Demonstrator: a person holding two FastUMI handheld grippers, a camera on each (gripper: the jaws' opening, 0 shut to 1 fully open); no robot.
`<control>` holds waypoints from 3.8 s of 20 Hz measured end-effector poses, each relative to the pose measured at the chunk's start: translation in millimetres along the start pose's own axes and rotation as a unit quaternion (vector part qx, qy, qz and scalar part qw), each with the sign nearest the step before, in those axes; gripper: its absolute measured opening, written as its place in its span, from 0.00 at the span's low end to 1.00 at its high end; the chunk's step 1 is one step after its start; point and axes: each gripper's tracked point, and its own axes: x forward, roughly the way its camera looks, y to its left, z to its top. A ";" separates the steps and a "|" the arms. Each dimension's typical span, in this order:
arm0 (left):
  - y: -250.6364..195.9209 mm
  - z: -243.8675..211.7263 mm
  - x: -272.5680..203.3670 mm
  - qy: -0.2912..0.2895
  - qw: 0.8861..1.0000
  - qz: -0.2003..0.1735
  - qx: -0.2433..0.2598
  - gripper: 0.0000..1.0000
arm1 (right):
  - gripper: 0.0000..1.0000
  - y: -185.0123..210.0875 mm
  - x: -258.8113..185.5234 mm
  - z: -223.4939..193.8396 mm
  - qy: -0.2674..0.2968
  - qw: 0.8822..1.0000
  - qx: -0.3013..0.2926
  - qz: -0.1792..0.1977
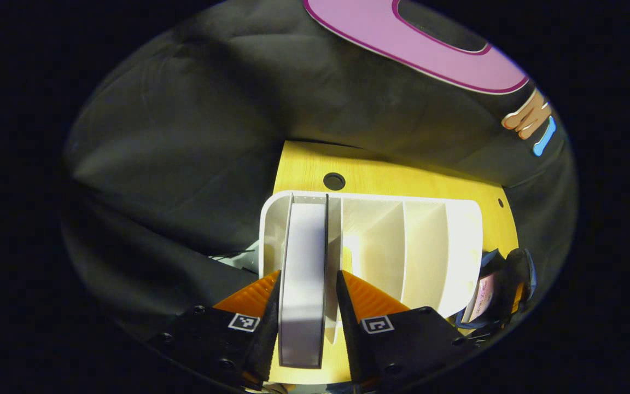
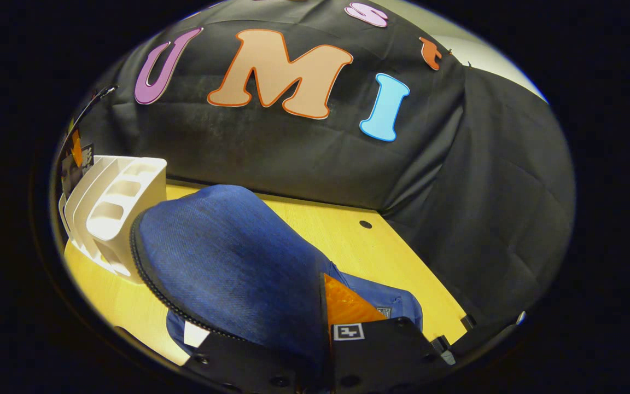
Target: Open the schoolbag, grab two books from the bookshelf and put them into the schoolbag.
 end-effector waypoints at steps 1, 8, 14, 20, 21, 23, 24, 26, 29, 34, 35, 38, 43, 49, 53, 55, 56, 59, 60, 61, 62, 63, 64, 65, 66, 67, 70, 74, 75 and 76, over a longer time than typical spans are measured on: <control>0.7 0.8 4.3 0.006 1.000 0.002 0.000 0.52 | 0.10 -0.1 -0.3 1.3 0.000 1.000 0.001 -0.001; 1.3 -6.4 13.1 0.042 0.999 0.020 -0.009 0.38 | 0.10 0.0 1.7 2.2 0.001 1.000 -0.002 -0.001; -2.0 -24.1 -9.2 0.080 0.995 0.044 -0.034 0.36 | 0.10 1.3 0.5 -0.2 0.002 1.000 -0.004 0.002; -8.6 -34.3 -55.5 0.090 0.994 0.051 -0.030 0.36 | 0.10 2.3 1.1 -1.2 0.001 1.000 -0.007 0.006; -9.8 -35.1 -65.0 0.091 0.994 0.056 -0.028 0.35 | 0.10 2.8 1.3 -0.7 0.001 1.000 -0.005 0.007; -13.8 -35.7 -86.1 0.092 0.994 0.058 -0.025 0.36 | 0.10 3.1 2.6 -0.4 0.000 1.000 -0.005 0.009; -18.2 -37.1 -95.5 0.092 0.994 0.052 -0.024 0.36 | 0.10 2.9 2.4 -0.9 -0.001 1.000 -0.006 0.010; -27.3 -38.4 -115.3 0.092 0.995 0.045 -0.021 0.35 | 0.10 3.0 2.6 -1.1 -0.002 1.000 -0.006 0.012; -37.3 -35.4 -138.7 0.078 0.996 0.046 -0.005 0.36 | 0.10 4.1 2.6 -1.8 -0.003 1.000 -0.006 0.016; -56.9 -36.1 -177.4 0.059 0.997 0.039 0.014 0.34 | 0.10 2.0 1.4 -2.7 -0.006 1.000 -0.004 0.019; -64.5 -36.1 -185.1 0.059 0.998 0.032 0.019 0.35 | 0.10 1.4 1.2 -2.6 -0.006 1.000 -0.002 0.020; -88.0 -41.9 -203.0 0.054 0.998 0.012 0.028 0.36 | 0.10 1.4 0.7 -2.4 -0.009 1.000 -0.004 0.024; -145.8 -52.0 -202.8 0.050 0.997 -0.054 0.038 0.34 | 0.10 -1.3 0.5 -2.2 -0.012 0.999 -0.003 0.029; -233.5 -66.3 -183.0 0.059 0.984 -0.159 0.048 0.36 | 0.10 2.3 -0.6 -3.4 -0.011 0.999 -0.007 0.037; -293.1 -80.6 -147.1 0.062 0.971 -0.221 0.065 0.35 | 0.10 0.8 -1.0 -3.0 -0.009 0.999 -0.002 0.039; -319.2 -86.4 -127.1 0.068 0.966 -0.242 0.065 0.36 | 0.10 -0.3 -2.6 -2.9 -0.008 0.999 -0.001 0.040; -329.2 -90.0 -118.0 0.069 0.963 -0.252 0.061 0.35 | 0.10 -0.5 -3.5 -4.0 -0.008 0.999 0.000 0.040; -362.0 -99.2 -90.9 0.064 0.956 -0.284 0.036 0.36 | 0.10 -1.6 -4.2 -5.7 -0.007 0.999 0.002 0.041; -370.8 -104.4 -86.4 0.062 0.952 -0.299 0.032 0.36 | 0.10 -1.5 -4.5 -5.8 -0.007 0.999 0.002 0.040; -378.4 -109.7 -79.8 0.060 0.948 -0.310 0.026 0.36 | 0.10 -1.6 -4.1 -4.4 -0.008 0.999 0.001 0.040; -387.1 -114.0 -72.7 0.060 0.946 -0.319 0.021 0.35 | 0.10 -2.0 -3.1 -4.5 -0.008 0.999 0.001 0.040; -394.5 -116.9 -65.2 0.057 0.944 -0.325 0.014 0.36 | 0.10 -2.5 -2.0 -3.9 -0.007 0.999 0.002 0.040; -399.6 -122.2 -57.3 0.057 0.942 -0.332 0.009 0.36 | 0.10 -2.5 -1.5 -4.3 -0.008 0.999 0.005 0.040; -406.1 -125.5 -49.9 0.054 0.939 -0.341 0.002 0.36 | 0.10 -2.6 -0.2 -3.8 -0.007 0.999 0.009 0.040; -412.4 -128.0 -42.9 0.052 0.935 -0.351 -0.008 0.36 | 0.10 -2.5 -0.3 -4.1 -0.006 0.999 0.014 0.041; -416.4 -131.8 -38.3 0.050 0.931 -0.362 -0.019 0.36 | 0.10 -2.3 -0.5 -3.6 -0.006 0.999 0.018 0.043; -424.4 -144.9 -23.7 0.047 0.918 -0.392 -0.048 0.35 | 0.10 -1.5 0.3 -2.5 -0.008 0.998 0.029 0.050; -445.8 -156.0 -1.8 0.054 0.893 -0.436 -0.094 0.35 | 0.10 3.5 -2.2 -1.9 -0.021 0.997 0.026 0.067; -451.0 -157.6 1.5 0.056 0.889 -0.443 -0.100 0.35 | 0.10 5.2 -2.5 -1.7 -0.025 0.997 0.020 0.072; -456.8 -160.5 4.1 0.055 0.885 -0.451 -0.104 0.35 | 0.10 7.3 -4.0 -1.7 -0.029 0.996 0.015 0.078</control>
